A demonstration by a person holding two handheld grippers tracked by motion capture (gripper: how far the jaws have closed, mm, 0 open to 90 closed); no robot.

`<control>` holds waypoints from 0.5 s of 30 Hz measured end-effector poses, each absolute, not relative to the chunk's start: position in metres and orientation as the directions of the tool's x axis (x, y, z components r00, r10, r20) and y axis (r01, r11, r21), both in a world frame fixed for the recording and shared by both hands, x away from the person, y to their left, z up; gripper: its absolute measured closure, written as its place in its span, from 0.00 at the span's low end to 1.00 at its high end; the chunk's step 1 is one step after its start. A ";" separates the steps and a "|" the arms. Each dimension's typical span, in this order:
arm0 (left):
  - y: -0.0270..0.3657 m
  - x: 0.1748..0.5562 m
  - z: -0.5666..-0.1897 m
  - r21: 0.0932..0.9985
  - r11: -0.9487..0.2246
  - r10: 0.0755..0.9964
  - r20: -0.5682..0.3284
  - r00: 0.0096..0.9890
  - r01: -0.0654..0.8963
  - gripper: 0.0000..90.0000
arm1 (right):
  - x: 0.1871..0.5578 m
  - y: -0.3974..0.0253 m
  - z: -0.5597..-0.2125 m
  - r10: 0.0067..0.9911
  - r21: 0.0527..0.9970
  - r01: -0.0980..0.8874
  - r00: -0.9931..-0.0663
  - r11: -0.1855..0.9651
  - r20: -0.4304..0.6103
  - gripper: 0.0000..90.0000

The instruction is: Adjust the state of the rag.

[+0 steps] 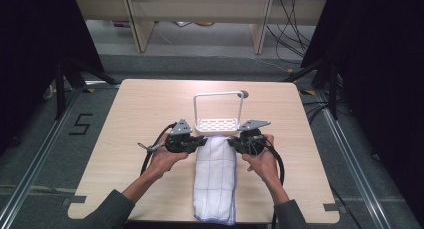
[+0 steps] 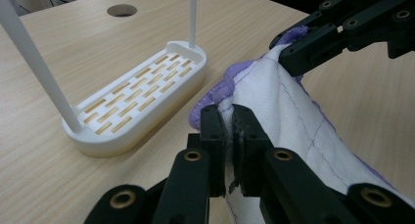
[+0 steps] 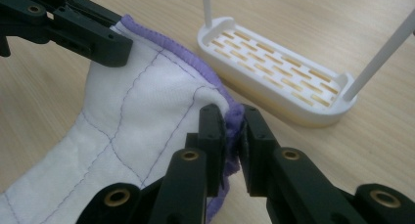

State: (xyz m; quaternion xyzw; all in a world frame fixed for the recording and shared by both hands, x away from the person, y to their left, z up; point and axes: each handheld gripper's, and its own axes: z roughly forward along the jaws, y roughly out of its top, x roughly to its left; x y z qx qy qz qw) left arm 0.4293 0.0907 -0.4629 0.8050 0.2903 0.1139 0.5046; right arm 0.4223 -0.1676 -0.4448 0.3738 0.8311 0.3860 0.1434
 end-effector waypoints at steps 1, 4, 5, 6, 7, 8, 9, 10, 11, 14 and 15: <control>0.092 0.429 -0.461 0.880 -0.323 0.580 -0.106 0.808 0.348 0.93 | 0.420 -0.167 -0.442 0.732 0.746 0.516 -0.679 0.422 0.055 0.91; 0.095 0.426 -0.456 0.885 -0.314 0.584 -0.105 0.805 0.343 0.93 | 0.417 -0.164 -0.436 0.728 0.766 0.487 -0.685 0.420 0.036 0.91; 0.096 0.426 -0.455 0.884 -0.313 0.585 -0.109 0.804 0.347 0.93 | 0.415 -0.163 -0.434 0.727 0.767 0.487 -0.685 0.417 0.039 0.91; 0.098 0.425 -0.454 0.885 -0.309 0.585 -0.110 0.803 0.347 0.93 | 0.414 -0.164 -0.432 0.725 0.767 0.484 -0.688 0.420 0.036 0.91; 0.099 0.425 -0.453 0.885 -0.305 0.580 -0.120 0.806 0.352 0.93 | 0.414 -0.163 -0.431 0.717 0.774 0.470 -0.696 0.423 0.031 0.91; 0.099 0.425 -0.453 0.885 -0.305 0.580 -0.120 0.806 0.352 0.93 | 0.414 -0.163 -0.431 0.717 0.774 0.470 -0.696 0.423 0.031 0.91; 0.099 0.423 -0.451 0.888 -0.298 0.581 -0.123 0.805 0.350 0.93 | 0.412 -0.164 -0.429 0.717 0.775 0.469 -0.697 0.424 0.029 0.91; 0.099 0.422 -0.449 0.889 -0.303 0.576 -0.116 0.809 0.343 0.93 | 0.410 -0.163 -0.427 0.719 0.774 0.469 -0.695 0.424 0.027 0.91; 0.099 0.422 -0.449 0.889 -0.304 0.582 -0.113 0.805 0.344 0.93 | 0.410 -0.163 -0.426 0.717 0.776 0.467 -0.697 0.424 0.027 0.91; 0.100 0.421 -0.446 0.893 -0.297 0.580 -0.114 0.807 0.340 0.93 | 0.409 -0.163 -0.425 0.724 0.783 0.468 -0.689 0.409 0.033 0.91; 0.101 0.421 -0.446 0.895 -0.291 0.574 -0.120 0.810 0.338 0.93 | 0.408 -0.163 -0.424 0.721 0.779 0.470 -0.692 0.416 0.032 0.91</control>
